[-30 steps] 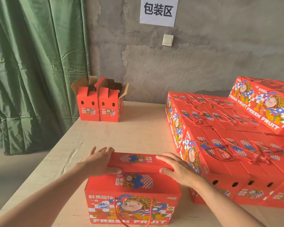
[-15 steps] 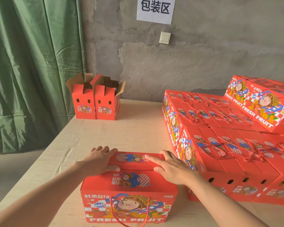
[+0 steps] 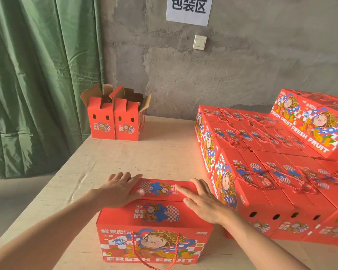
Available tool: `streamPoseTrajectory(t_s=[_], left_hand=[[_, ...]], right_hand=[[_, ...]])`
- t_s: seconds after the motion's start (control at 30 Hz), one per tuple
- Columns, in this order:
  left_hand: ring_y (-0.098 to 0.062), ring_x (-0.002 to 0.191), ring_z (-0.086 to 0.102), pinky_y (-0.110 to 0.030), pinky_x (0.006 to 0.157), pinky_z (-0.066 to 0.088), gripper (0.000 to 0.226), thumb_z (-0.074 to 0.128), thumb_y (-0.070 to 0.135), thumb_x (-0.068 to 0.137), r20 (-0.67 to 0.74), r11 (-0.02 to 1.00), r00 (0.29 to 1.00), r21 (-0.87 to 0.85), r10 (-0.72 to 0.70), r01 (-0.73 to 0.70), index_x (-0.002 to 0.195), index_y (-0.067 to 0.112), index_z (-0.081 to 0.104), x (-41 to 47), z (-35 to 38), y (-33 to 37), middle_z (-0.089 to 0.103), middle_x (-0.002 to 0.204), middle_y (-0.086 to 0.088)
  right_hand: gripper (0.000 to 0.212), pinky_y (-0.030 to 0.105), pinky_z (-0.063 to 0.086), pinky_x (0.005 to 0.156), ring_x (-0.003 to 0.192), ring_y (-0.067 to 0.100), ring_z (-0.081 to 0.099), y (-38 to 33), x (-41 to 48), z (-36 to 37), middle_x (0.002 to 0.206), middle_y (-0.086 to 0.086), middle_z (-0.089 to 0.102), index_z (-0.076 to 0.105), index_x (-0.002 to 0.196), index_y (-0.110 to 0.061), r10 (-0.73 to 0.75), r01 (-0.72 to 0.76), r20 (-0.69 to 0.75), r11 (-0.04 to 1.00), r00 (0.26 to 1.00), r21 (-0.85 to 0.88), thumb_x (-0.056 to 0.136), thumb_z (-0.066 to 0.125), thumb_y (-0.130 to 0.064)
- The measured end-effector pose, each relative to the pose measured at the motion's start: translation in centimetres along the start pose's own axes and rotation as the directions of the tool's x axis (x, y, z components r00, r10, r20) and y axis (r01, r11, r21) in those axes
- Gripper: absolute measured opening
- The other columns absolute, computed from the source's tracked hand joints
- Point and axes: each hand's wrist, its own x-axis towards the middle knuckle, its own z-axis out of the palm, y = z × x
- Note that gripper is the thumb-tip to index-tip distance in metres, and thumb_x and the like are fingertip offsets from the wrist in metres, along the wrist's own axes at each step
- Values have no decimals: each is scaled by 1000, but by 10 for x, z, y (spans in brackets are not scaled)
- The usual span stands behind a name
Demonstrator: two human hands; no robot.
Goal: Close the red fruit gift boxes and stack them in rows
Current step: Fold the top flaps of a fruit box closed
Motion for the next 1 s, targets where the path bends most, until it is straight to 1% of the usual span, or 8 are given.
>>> streamPoseTrajectory(t_s=[0.1, 0.2, 0.3, 0.43, 0.5, 0.6, 0.83, 1.0], left_hand=[[-20, 139, 18, -44, 117, 7, 124, -33, 86, 44, -33, 999, 999, -31, -43, 42, 151, 30, -6, -1, 6, 4, 24, 146, 3], [-20, 146, -10, -51, 116, -10, 107, -24, 84, 56, -39, 998, 998, -37, -51, 49, 149, 32, -13, 0, 9, 7, -3, 159, 6], [-22, 142, -24, -51, 112, -18, 113, -33, 84, 47, -40, 998, 997, -26, -63, 62, 147, 35, -16, -1, 8, 10, -23, 155, 6], [-20, 136, -31, -55, 109, -22, 57, 0, 55, 95, -103, 991, 986, -51, -128, 123, 147, 35, -13, -13, 7, 28, -27, 153, 4], [-17, 134, -34, -51, 104, -29, 55, 4, 50, 98, -156, 988, 982, -130, -108, 88, 148, 33, -10, -28, 20, 59, -26, 152, 7], [-14, 133, -38, -39, 99, -39, 74, -20, 58, 80, -229, 984, 973, -179, -43, 2, 148, 31, -11, -54, 40, 117, -30, 150, 8], [-3, 144, -3, -41, 104, -34, 82, -23, 61, 79, -349, 975, 926, -208, -143, 72, 150, 29, 1, -49, 43, 121, 7, 156, 19], [-2, 142, 14, -39, 105, -32, 70, -4, 59, 89, -375, 969, 923, -246, -85, -11, 146, 34, 29, -31, 31, 101, 26, 151, 21]], right_hand=[[42, 47, -5, 115, 140, 18, -30, 1, 1, 2, 154, -16, -22, -4, 121, -78, -2, 2, 9, 1000, 1000, 10, 99, 20, -53], [43, 45, -12, 113, 137, 14, -33, 3, 4, -2, 152, -18, -25, -7, 116, -81, -15, 16, 43, 1000, 999, -24, 98, 22, -55], [43, 42, -16, 112, 138, 9, -30, 8, 6, -1, 152, -21, -18, 1, 121, -79, -91, 88, -40, 993, 995, -78, 98, 26, -52], [39, 37, 4, 117, 144, 9, 1, 8, 7, 4, 155, -16, 11, 28, 134, -62, -90, 101, -146, 993, 985, 68, 98, 35, -47], [39, 35, 12, 116, 140, 9, 12, 7, 7, 4, 151, -12, 21, 33, 134, -59, -82, 97, -187, 993, 979, 73, 98, 38, -46], [38, 39, 19, 114, 137, 9, 19, 6, 7, 5, 146, -11, 27, 37, 133, -57, -53, 71, -223, 995, 973, 76, 97, 39, -46], [32, 35, 35, 101, 122, 8, 41, -1, -8, 21, 124, -15, 49, 55, 122, -31, 44, 20, -472, 991, 880, 129, 92, 51, -41], [53, 37, 37, 97, 112, 19, 48, -8, -25, 32, 120, -7, 53, 52, 126, -34, 118, -173, -513, 983, 850, -61, 85, 28, -59]])
